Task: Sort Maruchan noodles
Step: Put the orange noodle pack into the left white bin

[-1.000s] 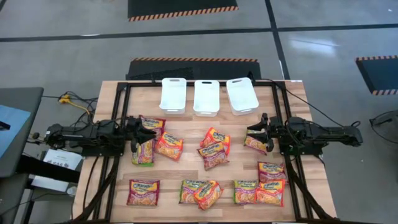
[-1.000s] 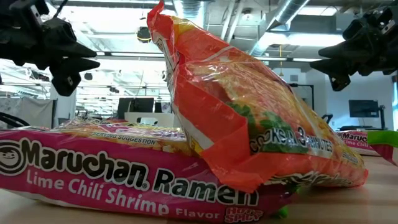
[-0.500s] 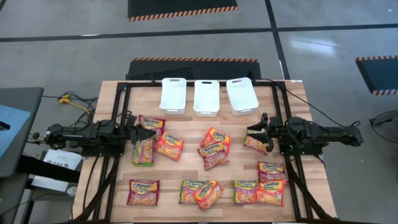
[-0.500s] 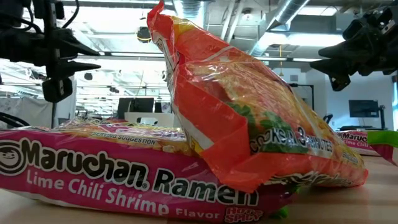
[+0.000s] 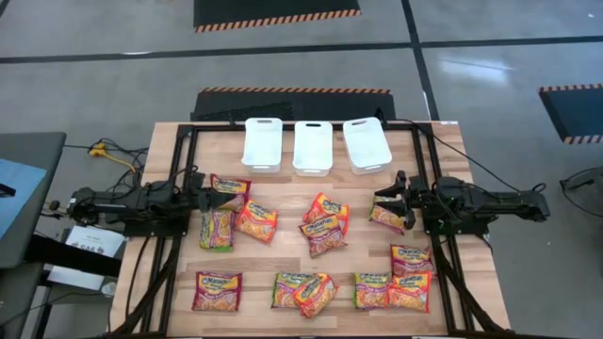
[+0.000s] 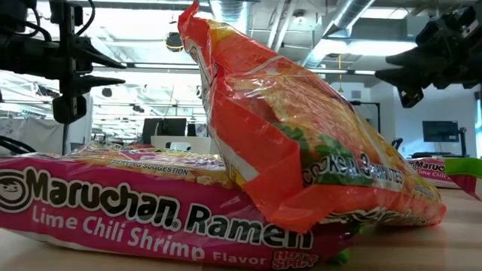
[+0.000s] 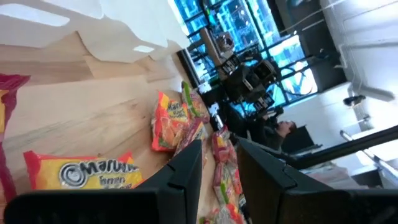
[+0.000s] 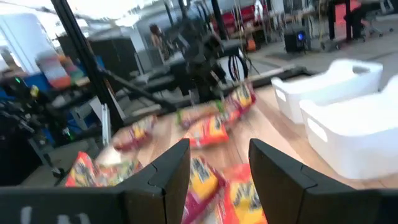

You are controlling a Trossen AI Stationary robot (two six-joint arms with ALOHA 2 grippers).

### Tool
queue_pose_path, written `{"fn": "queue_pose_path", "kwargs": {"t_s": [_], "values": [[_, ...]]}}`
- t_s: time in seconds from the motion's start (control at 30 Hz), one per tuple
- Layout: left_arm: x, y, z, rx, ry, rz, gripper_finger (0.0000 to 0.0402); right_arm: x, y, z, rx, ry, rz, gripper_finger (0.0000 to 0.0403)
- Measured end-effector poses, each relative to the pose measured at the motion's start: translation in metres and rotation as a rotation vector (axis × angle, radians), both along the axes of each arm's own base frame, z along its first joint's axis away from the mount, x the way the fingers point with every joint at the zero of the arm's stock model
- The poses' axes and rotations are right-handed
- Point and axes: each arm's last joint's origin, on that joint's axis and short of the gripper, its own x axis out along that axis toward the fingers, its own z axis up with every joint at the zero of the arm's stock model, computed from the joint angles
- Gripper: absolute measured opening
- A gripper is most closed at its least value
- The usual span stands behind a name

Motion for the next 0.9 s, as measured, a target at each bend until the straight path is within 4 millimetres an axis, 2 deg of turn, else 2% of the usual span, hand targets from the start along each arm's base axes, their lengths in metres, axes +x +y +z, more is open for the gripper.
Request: {"fn": "queue_pose_path", "kwargs": {"t_s": [0.17,0.47,0.63,0.9], "values": [[-0.001,0.002,0.013,-0.005,-0.134,0.065,0.0088,-0.002,0.0,0.014,0.076,-0.154,-0.001,0.0189],[-0.012,0.003,0.044,0.238,-0.386,0.167,0.0088,-0.008,-0.001,0.041,0.094,-0.281,-0.009,0.0189],[-0.015,0.004,0.052,0.313,-0.358,0.211,0.0088,-0.012,-0.001,0.053,0.095,-0.347,-0.021,0.0189],[-0.027,0.004,0.086,0.452,-0.258,0.2,0.0088,-0.023,-0.001,0.08,0.123,-0.525,-0.039,0.0189]]}}
